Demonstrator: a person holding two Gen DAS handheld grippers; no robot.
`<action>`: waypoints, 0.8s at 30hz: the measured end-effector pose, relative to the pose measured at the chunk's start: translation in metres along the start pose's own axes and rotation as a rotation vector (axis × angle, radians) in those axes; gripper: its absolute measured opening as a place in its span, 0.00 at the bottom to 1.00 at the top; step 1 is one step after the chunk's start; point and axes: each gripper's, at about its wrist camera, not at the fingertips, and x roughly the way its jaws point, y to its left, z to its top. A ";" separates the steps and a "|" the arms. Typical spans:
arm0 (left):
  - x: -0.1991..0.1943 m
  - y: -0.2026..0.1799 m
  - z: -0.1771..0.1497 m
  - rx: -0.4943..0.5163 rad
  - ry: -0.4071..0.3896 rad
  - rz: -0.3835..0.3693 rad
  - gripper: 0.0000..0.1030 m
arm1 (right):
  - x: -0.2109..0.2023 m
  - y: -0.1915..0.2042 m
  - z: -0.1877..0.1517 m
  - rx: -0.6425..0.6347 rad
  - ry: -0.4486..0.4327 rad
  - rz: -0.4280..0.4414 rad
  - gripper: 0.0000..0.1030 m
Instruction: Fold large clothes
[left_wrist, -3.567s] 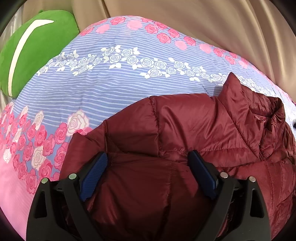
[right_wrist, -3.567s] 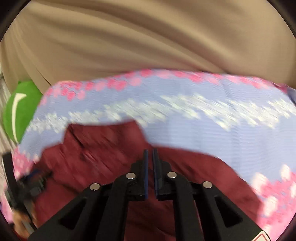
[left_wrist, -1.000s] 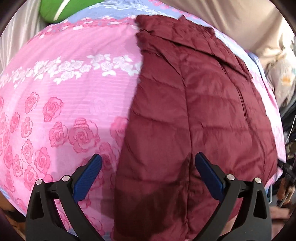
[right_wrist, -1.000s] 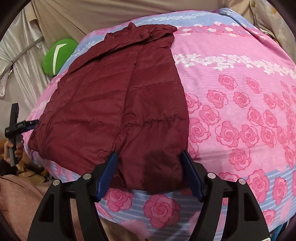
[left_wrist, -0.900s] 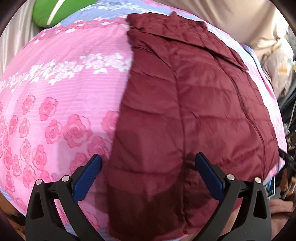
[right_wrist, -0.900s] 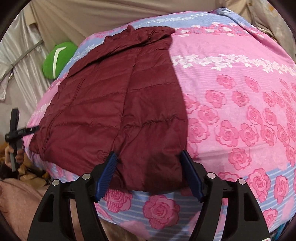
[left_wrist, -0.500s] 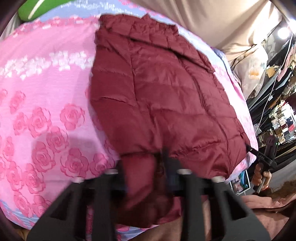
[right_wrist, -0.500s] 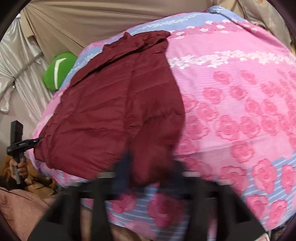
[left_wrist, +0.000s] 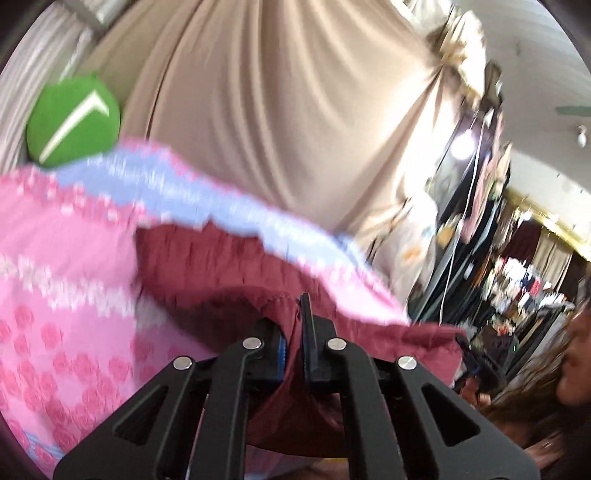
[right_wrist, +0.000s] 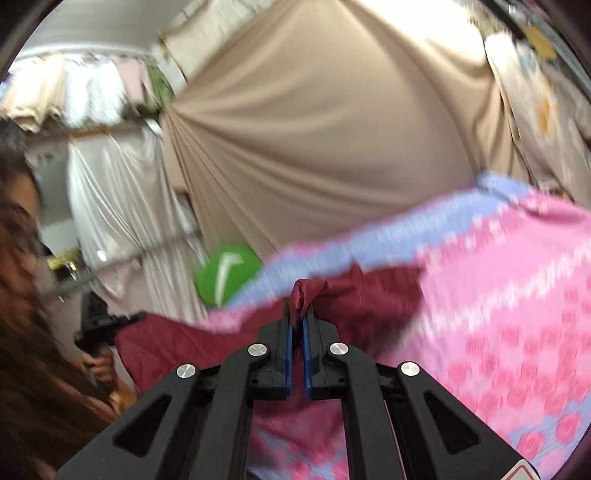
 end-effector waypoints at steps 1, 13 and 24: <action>-0.006 -0.003 0.007 -0.002 -0.027 0.011 0.04 | -0.007 0.003 0.008 -0.002 -0.036 0.011 0.04; 0.143 0.067 0.075 -0.056 0.136 0.289 0.05 | 0.117 -0.027 0.088 -0.035 -0.068 -0.173 0.03; 0.321 0.188 0.038 -0.105 0.391 0.601 0.05 | 0.332 -0.173 0.049 0.136 0.273 -0.507 0.03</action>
